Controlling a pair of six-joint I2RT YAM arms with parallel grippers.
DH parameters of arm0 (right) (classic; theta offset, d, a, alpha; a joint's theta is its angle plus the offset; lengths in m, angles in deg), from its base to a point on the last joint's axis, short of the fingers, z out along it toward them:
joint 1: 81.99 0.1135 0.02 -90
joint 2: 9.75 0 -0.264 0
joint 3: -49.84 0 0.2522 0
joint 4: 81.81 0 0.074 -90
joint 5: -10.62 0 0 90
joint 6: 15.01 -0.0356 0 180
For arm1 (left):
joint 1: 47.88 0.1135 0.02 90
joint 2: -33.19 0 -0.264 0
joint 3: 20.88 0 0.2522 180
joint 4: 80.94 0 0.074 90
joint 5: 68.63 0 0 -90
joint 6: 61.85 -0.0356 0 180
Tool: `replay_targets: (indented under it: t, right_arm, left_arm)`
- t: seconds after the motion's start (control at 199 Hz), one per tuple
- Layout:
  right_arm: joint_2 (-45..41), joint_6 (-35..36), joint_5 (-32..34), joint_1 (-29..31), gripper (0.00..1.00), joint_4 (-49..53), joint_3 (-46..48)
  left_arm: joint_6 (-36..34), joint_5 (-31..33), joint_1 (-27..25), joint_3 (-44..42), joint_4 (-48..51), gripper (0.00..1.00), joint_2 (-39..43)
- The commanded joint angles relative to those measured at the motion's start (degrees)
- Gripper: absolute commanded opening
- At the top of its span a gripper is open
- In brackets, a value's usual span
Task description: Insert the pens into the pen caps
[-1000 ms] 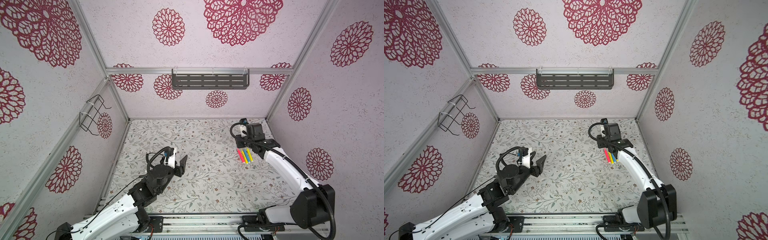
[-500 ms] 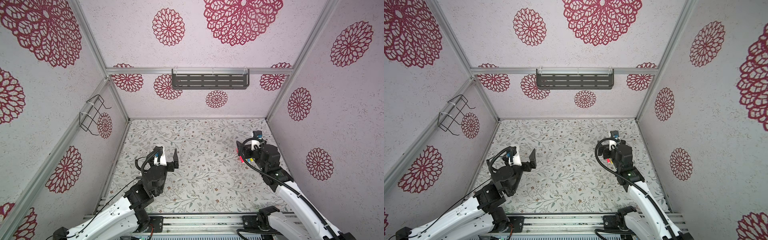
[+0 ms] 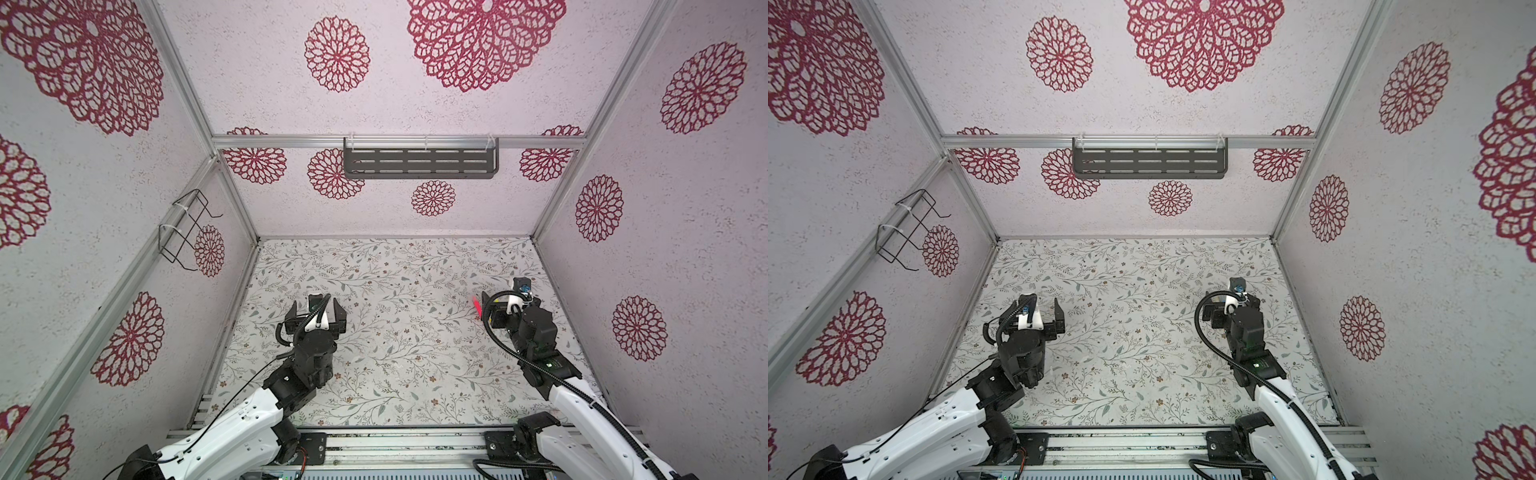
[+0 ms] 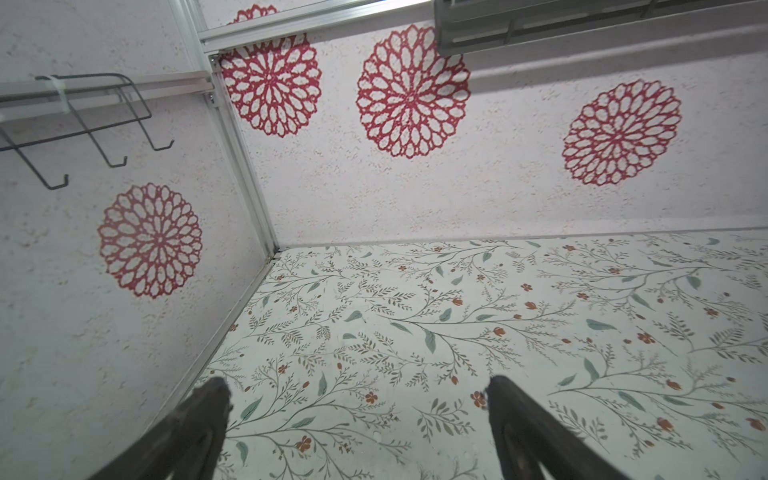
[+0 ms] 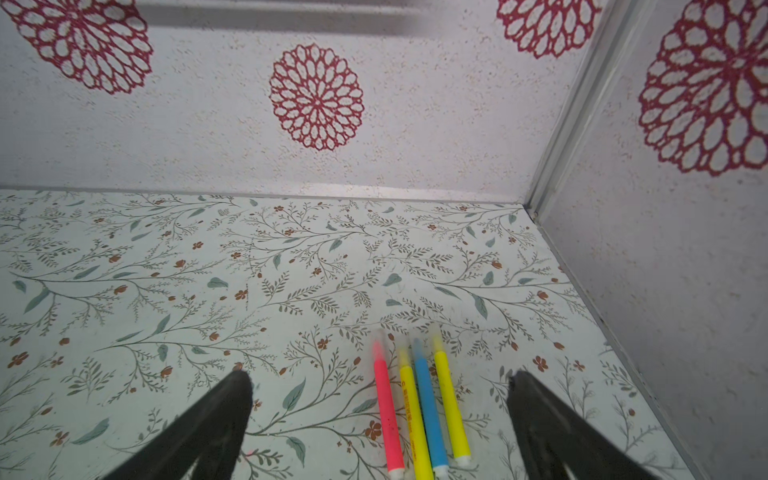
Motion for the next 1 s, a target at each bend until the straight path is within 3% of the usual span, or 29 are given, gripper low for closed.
replay_targets:
  t: [0.0, 0.201, 0.351, 0.783, 0.994]
  right_arm:
    - [-3.68, -3.02, 4.41, -0.31, 0.99, -6.34, 5.11]
    - [-12.96, -1.02, 1.28, -0.34, 0.99, -17.51, 17.02]
    - [-12.88, -1.25, 4.02, -0.30, 0.99, -11.50, 16.69]
    - [-19.68, 0.12, 12.60, -0.22, 0.99, -3.34, 19.82]
    - [-27.58, 0.72, 10.57, -0.04, 0.99, -3.17, 24.96]
  left_arm:
    - [2.36, -0.59, 2.64, -1.22, 0.00, 0.99, 0.87]
    - [2.45, -0.03, 6.77, -4.20, -1.15, 0.99, 1.56]
    - [2.63, -0.06, 8.85, -6.50, -1.90, 0.99, 3.00]
    - [1.38, 7.99, 9.35, -10.01, 1.98, 0.99, 8.45]
    - [4.15, 8.35, 9.43, -13.92, 4.29, 0.99, 12.64]
